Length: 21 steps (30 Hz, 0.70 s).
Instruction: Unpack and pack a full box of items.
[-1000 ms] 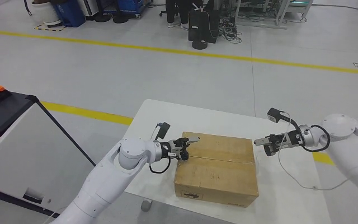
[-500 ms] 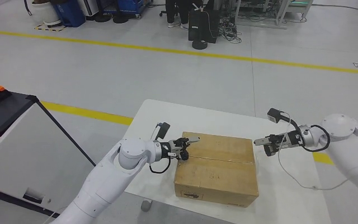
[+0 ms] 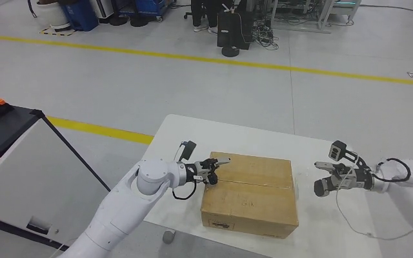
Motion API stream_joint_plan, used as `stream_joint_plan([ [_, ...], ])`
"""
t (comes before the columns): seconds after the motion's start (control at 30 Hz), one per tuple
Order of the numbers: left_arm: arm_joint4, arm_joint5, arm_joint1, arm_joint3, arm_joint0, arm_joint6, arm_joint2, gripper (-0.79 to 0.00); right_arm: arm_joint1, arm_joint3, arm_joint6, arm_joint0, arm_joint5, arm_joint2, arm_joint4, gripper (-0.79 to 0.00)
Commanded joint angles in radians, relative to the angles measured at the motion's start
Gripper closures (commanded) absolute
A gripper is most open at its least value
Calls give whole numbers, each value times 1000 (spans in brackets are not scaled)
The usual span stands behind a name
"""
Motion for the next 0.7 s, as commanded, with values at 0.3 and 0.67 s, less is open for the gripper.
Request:
stream_joint_plan([
  [0.3,0,0,0,0,0,0,0,-785,24,1,0,-98,157,43,117,-785],
  [0.67,0,0,0,0,0,0,0,-785,24,1,0,-98,157,43,117,-785],
])
